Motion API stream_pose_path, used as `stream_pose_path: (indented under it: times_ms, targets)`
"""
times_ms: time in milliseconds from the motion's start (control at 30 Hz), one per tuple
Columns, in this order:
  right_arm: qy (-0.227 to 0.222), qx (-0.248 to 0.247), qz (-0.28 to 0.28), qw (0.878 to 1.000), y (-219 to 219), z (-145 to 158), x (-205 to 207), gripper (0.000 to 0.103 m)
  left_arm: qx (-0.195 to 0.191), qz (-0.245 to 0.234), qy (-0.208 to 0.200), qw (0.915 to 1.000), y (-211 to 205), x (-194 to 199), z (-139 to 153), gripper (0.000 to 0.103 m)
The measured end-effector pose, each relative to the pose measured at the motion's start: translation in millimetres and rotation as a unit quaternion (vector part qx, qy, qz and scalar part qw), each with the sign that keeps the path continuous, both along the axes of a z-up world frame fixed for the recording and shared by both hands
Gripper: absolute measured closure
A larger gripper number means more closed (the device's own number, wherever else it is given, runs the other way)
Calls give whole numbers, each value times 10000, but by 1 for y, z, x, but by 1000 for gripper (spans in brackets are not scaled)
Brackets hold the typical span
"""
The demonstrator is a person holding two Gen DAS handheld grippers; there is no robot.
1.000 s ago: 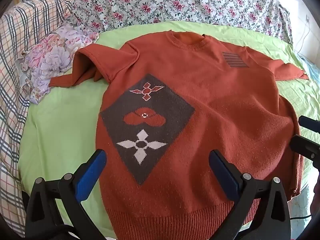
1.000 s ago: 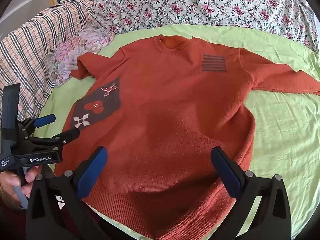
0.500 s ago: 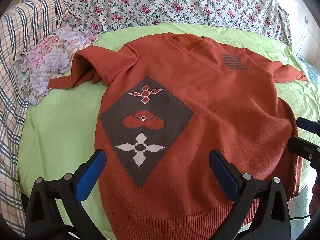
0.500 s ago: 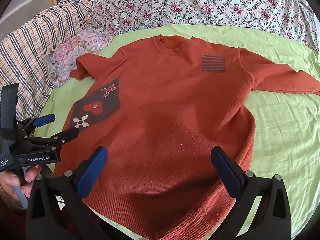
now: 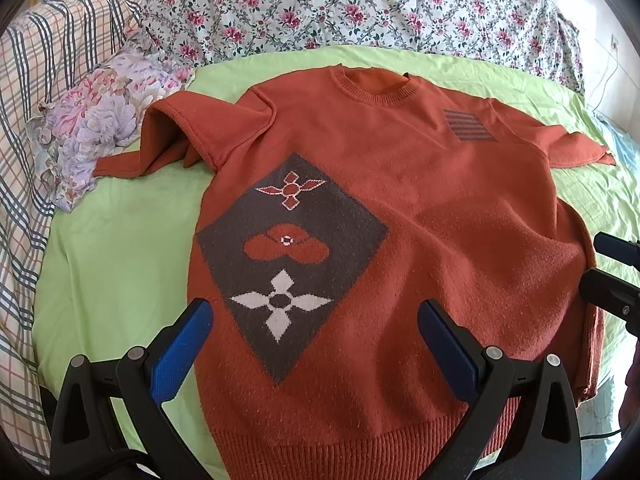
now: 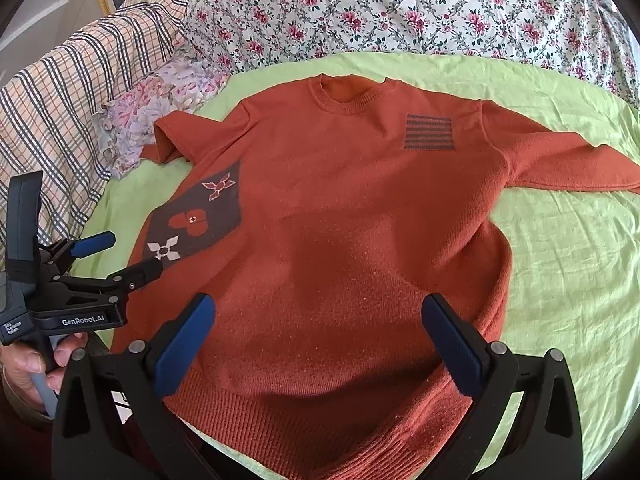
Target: Fold small clothes
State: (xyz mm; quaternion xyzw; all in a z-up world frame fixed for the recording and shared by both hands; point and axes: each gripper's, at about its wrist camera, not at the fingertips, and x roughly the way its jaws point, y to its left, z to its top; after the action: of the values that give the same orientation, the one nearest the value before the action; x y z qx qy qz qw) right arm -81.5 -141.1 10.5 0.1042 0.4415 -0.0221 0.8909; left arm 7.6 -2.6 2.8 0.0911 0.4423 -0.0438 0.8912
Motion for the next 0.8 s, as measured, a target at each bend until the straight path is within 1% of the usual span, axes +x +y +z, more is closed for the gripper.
stream_pose_path:
  times_ms: [200, 267, 367, 500, 533, 567, 633, 700, 767, 800]
  targets:
    - [29, -105, -5, 9999, 0, 0, 1, 0, -5, -18, 114, 9999, 0, 4, -1, 1]
    - [44, -216, 0, 9998, 2, 0, 1, 0, -31, -20, 145, 9999, 0, 5, -1, 1]
    - [61, -83, -12, 9999, 1, 1, 2, 0, -77, -28, 241, 9997, 0, 7, -1, 1]
    - [36, -17, -21, 10000, 2, 1, 3, 0, -51, -38, 183, 9998, -1, 9, -1, 1]
    - [49, 170, -39, 9998, 0, 1, 4, 0, -55, -41, 184, 9998, -1, 10, -2, 1]
    - [44, 255, -46, 9997, 0, 1, 5, 0, 10, -43, 136, 9999, -1, 10, -2, 1]
    - [-15, 490, -69, 9988, -3, 1, 7, 0, 11, -53, 147, 9999, -2, 13, -3, 1]
    - [-141, 562, -84, 9983, -5, 1, 8, 0, 1, -57, 163, 9999, -2, 15, -3, 1]
    - [-227, 453, -97, 9987, -8, 0, 9, 0, -13, -68, 210, 9998, -3, 17, -4, 1]
    - [-225, 477, -106, 9986, -9, -1, 10, 0, -43, -72, 249, 9997, -3, 18, -4, 1]
